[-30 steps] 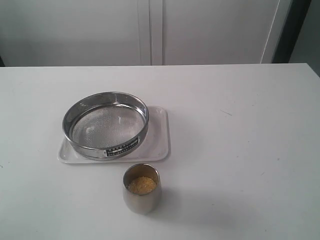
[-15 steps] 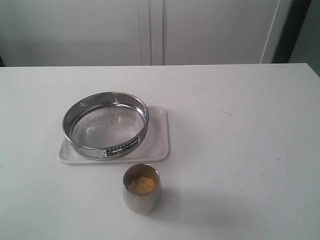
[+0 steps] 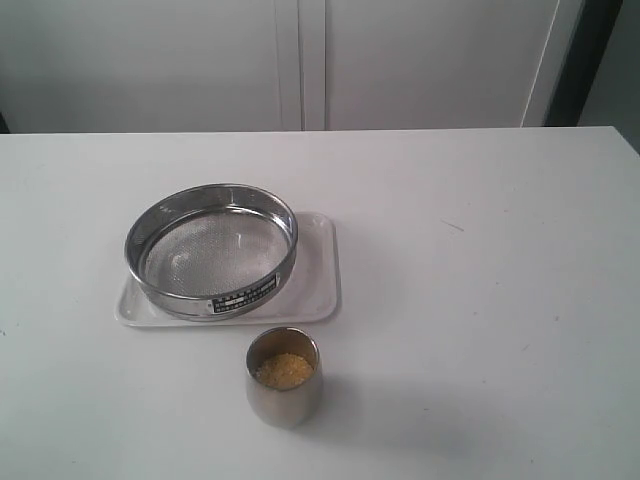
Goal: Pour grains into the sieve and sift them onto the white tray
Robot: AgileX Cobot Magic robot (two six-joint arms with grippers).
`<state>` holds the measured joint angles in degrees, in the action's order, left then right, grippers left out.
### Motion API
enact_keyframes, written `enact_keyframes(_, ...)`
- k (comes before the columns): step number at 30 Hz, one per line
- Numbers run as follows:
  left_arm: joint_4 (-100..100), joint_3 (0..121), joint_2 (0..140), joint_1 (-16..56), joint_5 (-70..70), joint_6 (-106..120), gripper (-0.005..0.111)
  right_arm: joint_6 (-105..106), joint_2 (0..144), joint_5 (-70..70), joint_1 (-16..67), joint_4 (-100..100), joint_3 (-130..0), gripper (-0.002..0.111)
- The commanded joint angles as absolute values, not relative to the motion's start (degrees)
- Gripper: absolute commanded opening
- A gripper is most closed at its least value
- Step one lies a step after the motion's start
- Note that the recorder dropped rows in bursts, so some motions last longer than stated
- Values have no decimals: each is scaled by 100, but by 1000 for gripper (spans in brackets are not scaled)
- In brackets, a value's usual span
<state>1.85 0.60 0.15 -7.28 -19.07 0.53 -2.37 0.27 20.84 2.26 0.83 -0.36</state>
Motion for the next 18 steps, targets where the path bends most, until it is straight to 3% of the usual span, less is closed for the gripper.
enact_keyframes(1,208,0,0,-729,-1956,0,0,-217,0,2003,220,89,0,0)
enact_keyframes(18,208,0,0,-729,-1956,0,0,-217,0,2003,220,129,0,0)
